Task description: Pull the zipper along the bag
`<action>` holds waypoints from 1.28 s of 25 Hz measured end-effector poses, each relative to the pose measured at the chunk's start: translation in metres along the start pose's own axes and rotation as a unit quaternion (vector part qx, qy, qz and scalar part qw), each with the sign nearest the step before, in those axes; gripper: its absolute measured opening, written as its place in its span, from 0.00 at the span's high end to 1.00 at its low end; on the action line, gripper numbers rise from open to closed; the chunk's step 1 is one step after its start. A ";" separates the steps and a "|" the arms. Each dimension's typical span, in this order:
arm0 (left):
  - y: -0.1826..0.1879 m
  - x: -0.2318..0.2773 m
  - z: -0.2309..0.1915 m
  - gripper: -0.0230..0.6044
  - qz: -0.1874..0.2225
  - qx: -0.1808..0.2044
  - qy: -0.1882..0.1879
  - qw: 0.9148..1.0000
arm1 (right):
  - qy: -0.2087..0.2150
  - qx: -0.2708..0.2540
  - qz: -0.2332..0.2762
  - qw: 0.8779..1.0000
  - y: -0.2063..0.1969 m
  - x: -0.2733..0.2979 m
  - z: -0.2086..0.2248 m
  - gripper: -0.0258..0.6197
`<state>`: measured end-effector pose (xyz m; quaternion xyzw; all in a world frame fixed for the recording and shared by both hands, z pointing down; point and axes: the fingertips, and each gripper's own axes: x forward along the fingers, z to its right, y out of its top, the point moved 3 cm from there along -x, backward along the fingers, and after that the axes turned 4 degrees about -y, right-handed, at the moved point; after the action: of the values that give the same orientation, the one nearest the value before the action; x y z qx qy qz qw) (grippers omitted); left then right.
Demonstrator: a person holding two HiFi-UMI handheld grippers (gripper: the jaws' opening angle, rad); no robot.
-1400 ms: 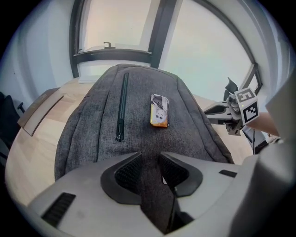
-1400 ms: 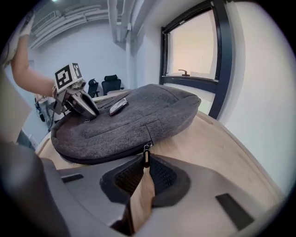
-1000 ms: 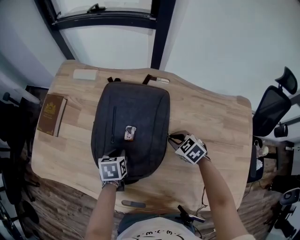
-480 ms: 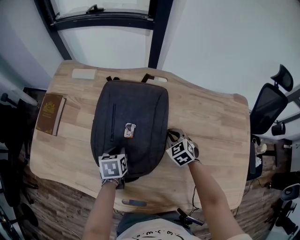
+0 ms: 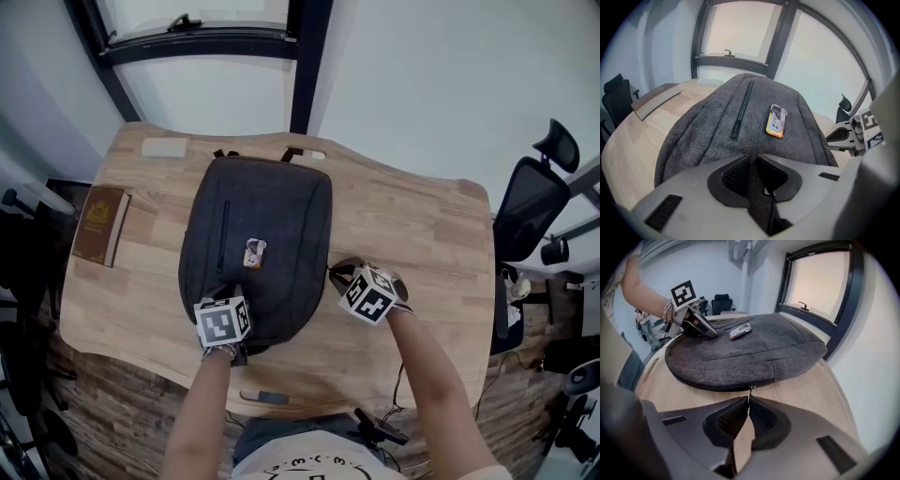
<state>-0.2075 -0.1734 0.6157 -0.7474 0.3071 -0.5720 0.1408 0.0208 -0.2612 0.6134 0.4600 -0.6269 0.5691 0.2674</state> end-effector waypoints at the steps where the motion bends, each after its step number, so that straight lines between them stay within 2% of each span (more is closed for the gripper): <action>1: 0.000 0.000 0.000 0.87 0.003 0.005 0.005 1.000 | 0.006 -0.007 -0.006 1.000 -0.001 -0.003 -0.007 0.87; 4: 0.000 0.000 -0.001 0.87 0.005 0.003 0.009 1.000 | 0.023 -0.022 -0.019 0.999 -0.008 -0.009 -0.033 0.86; 7: 0.000 0.001 0.000 0.87 -0.002 0.028 0.005 1.000 | 0.013 -0.021 -0.023 0.999 -0.015 -0.012 -0.050 0.87; 9: 0.001 -0.003 0.005 0.87 -0.021 0.059 -0.031 0.998 | 0.005 -0.003 -0.023 1.000 -0.020 -0.012 -0.055 0.87; 10: 0.000 -0.007 0.012 0.87 -0.033 0.083 -0.063 0.994 | -0.001 0.005 -0.024 1.000 -0.022 -0.012 -0.056 0.87; 11: -0.001 -0.014 0.021 0.82 -0.044 0.117 -0.099 0.987 | -0.006 0.014 -0.024 1.000 -0.024 -0.012 -0.057 0.87; 12: -0.003 -0.022 0.030 0.72 -0.055 0.164 -0.129 0.977 | -0.011 0.023 -0.024 0.999 -0.025 -0.012 -0.057 0.87; 13: -0.008 -0.030 0.038 0.67 -0.067 0.221 -0.152 0.961 | -0.015 0.033 -0.024 0.999 -0.025 -0.012 -0.057 0.87; 14: -0.015 -0.040 0.045 0.67 -0.082 0.283 -0.170 0.940 | -0.019 0.041 -0.025 0.999 -0.025 -0.012 -0.057 0.87; 15: -0.026 -0.048 0.050 0.65 -0.101 0.341 -0.186 0.916 | -0.022 0.047 -0.027 0.998 -0.025 -0.012 -0.057 0.87; 17: -0.050 -0.064 0.057 0.64 -0.140 0.427 -0.217 0.866 | -0.023 0.057 -0.032 0.998 -0.025 -0.012 -0.057 0.87; 18: -0.060 -0.071 0.058 0.64 -0.151 0.455 -0.231 0.847 | -0.022 0.065 -0.034 0.997 -0.025 -0.012 -0.057 0.87; 19: -0.068 -0.077 0.060 0.64 -0.157 0.474 -0.245 0.831 | -0.021 0.075 -0.035 0.996 -0.025 -0.011 -0.056 0.87; 22: -0.087 -0.094 0.064 0.64 -0.191 0.503 -0.294 0.790 | -0.017 0.105 -0.035 0.994 -0.025 -0.010 -0.055 0.87; 23: -0.093 -0.096 0.064 0.63 -0.202 0.518 -0.297 0.776 | -0.015 0.110 -0.035 0.993 -0.025 -0.010 -0.055 0.87; 25: -0.102 -0.087 0.060 0.63 -0.209 0.567 -0.270 0.749 | -0.015 0.109 -0.036 0.993 -0.025 -0.011 -0.054 0.87; 26: -0.105 -0.079 0.057 0.63 -0.206 0.586 -0.253 0.742 | -0.017 0.104 -0.038 0.994 -0.025 -0.012 -0.053 0.87; 27: -0.108 -0.071 0.056 0.64 -0.203 0.589 -0.244 0.743 | -0.019 0.098 -0.041 0.994 -0.025 -0.012 -0.053 0.87; 28: -0.109 -0.066 0.057 0.64 -0.201 0.573 -0.248 0.755 | -0.021 0.094 -0.042 0.994 -0.025 -0.012 -0.051 0.87; 30: -0.106 -0.060 0.064 0.67 -0.195 0.508 -0.268 0.795 | -0.026 0.100 -0.040 0.994 -0.025 -0.013 -0.046 0.87; 32: -0.102 -0.053 0.075 0.69 -0.181 0.464 -0.271 0.823 | -0.030 0.124 -0.033 0.991 -0.029 -0.016 -0.038 0.87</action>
<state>-0.1145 -0.0722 0.6091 -0.7607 -0.1865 -0.4369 0.4424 0.0459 -0.2185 0.6207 0.5271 -0.5437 0.6191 0.2082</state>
